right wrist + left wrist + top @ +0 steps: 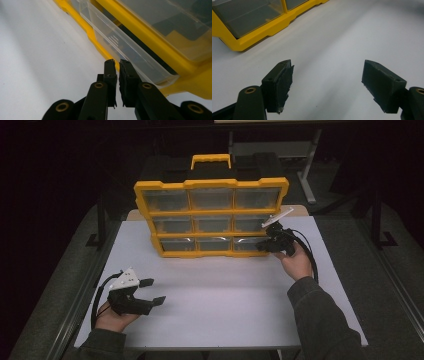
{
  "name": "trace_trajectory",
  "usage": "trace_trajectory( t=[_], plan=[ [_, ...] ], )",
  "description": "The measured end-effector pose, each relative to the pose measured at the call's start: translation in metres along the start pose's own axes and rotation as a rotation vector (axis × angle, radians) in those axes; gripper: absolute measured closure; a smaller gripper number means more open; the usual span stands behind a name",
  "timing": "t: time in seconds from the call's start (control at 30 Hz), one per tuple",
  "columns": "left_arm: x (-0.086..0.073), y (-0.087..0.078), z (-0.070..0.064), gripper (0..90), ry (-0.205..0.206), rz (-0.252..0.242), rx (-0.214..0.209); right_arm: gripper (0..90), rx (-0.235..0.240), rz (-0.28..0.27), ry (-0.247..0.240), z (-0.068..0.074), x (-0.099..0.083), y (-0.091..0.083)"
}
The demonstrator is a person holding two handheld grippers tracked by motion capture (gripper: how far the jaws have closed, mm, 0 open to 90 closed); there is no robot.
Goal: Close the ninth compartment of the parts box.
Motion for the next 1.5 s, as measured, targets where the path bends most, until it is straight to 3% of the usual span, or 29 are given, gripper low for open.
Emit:
trace_trajectory(
  t=[0.67, 0.7, 0.9, 1.43, 1.5],
  plan=[
    [0.0004, 0.0007, -0.0008, 24.1, -0.013, -0.004, -0.002, 82.7, -0.043, -0.015, 0.002, -0.0041, -0.0002, -0.0009],
    [0.0000, 0.0002, 0.0002, 24.1, 0.002, 0.003, -0.001, 82.7, -0.046, -0.015, 0.001, -0.0044, -0.0003, -0.0009],
    [0.0002, 0.0005, 0.0003, 24.2, 0.001, 0.001, -0.001, 81.9, -0.046, -0.016, 0.004, -0.0050, -0.0008, -0.0010],
    [0.0009, 0.0022, -0.0016, 24.1, -0.012, -0.002, -0.002, 72.6, 0.041, -0.047, 0.022, 0.0012, -0.0008, -0.0025],
    [0.0010, 0.0020, -0.0012, 24.1, -0.009, -0.002, -0.001, 70.9, 0.049, -0.049, 0.003, 0.0013, -0.0003, -0.0020]
  ],
)
Point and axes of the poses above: each handheld gripper's, and its own axes: y roughly forward along the jaws, x roughly out of its top, z roughly to its left, the point moved 4 cm from there along y, roughly forward along the jaws, and after that the axes turned 13 degrees about x, right-handed, at the moved point
